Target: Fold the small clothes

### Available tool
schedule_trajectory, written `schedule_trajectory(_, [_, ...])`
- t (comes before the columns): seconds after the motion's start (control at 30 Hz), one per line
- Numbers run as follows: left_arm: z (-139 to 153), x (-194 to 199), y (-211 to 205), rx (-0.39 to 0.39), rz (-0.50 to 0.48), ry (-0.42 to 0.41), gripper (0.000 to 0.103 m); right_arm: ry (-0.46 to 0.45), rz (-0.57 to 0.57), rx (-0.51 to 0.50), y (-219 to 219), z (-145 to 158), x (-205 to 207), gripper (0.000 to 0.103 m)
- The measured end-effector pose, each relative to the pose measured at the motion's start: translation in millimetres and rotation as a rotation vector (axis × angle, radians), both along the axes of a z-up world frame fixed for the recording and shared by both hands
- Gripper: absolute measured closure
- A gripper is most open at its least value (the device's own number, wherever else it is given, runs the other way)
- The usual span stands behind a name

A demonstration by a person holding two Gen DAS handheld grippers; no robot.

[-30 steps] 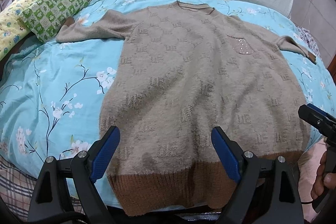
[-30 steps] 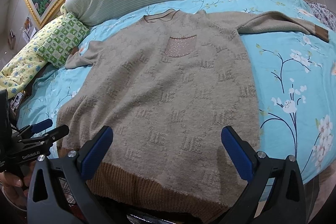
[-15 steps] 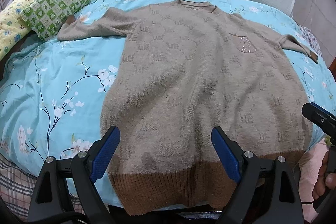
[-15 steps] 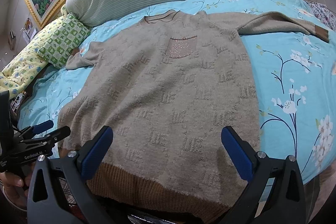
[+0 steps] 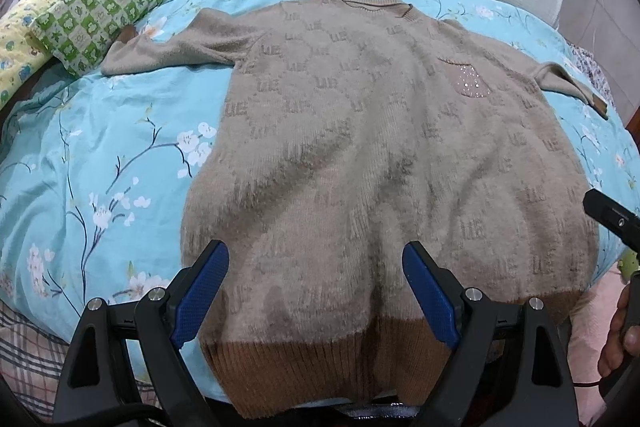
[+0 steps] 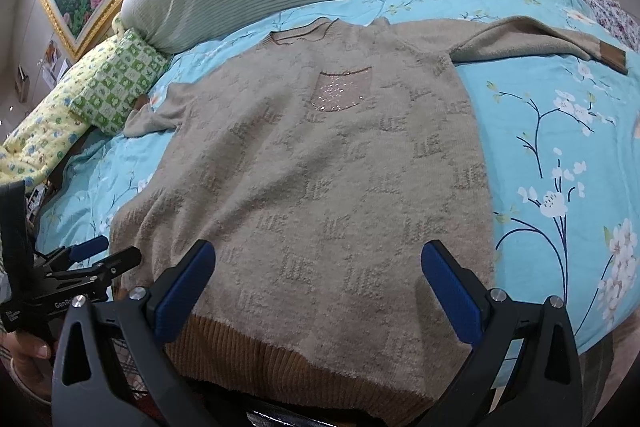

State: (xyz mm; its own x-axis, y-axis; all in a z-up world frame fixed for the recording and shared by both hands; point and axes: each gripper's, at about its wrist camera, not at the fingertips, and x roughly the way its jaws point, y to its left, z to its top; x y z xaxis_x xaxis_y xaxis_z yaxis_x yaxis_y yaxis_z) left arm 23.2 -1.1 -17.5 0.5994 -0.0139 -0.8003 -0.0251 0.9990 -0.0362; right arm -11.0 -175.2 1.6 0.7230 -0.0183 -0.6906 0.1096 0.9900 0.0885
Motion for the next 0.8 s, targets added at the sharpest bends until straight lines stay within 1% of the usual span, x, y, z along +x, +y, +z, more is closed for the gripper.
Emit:
schedule_trajectory(0.03, [1, 3, 0, 0.001, 0.001, -0.003, 0.014, -0.02, -0.005, 0.0, -3, 1, 0, 0.0])
schedule_trajectory(0.1, [3, 8, 2, 0.006, 0.005, -0.007, 0.014, -0.027, -0.026, 0.003, -12, 6, 2, 0.0])
schedule_trajectory(0.17, [5, 15, 4, 0.01, 0.009, -0.008, 0.014, -0.062, -0.043, 0.007, -21, 10, 3, 0.0])
schedule_trajectory(0.37, [11, 37, 14, 0.007, 0.023, -0.018, 0.014, -0.126, -0.116, 0.08, -66, 31, 8, 0.0])
schedule_trajectory(0.5, [16, 58, 20, 0.016, 0.039, -0.029, 0.013, -0.167, -0.202, 0.11, -113, 45, 14, 0.0])
schedule_trajectory(0.57, [18, 67, 22, 0.023, 0.044, -0.037, 0.013, -0.187, -0.268, 0.152, -150, 54, 18, 0.0])
schedule_trajectory(0.63, [20, 77, 24, 0.032, 0.048, -0.042, 0.013, -0.212, -0.331, 0.161, -184, 65, 20, 0.002])
schedule_trajectory(0.67, [20, 80, 24, 0.035, 0.049, -0.038, 0.013, -0.217, -0.355, 0.164, -197, 69, 23, 0.008])
schedule_trajectory(0.7, [21, 85, 24, 0.041, 0.052, -0.044, 0.013, -0.222, -0.392, 0.175, -218, 75, 27, 0.018])
schedule_trajectory(0.73, [22, 88, 24, 0.043, 0.053, -0.048, 0.013, -0.213, -0.427, 0.182, -231, 78, 32, 0.023])
schedule_trajectory(0.77, [23, 92, 25, 0.042, 0.053, -0.046, 0.013, -0.212, -0.469, 0.197, -252, 84, 40, 0.03])
schedule_trajectory(0.8, [23, 96, 25, 0.038, 0.053, -0.044, 0.013, -0.233, -0.486, 0.214, -268, 90, 40, 0.031])
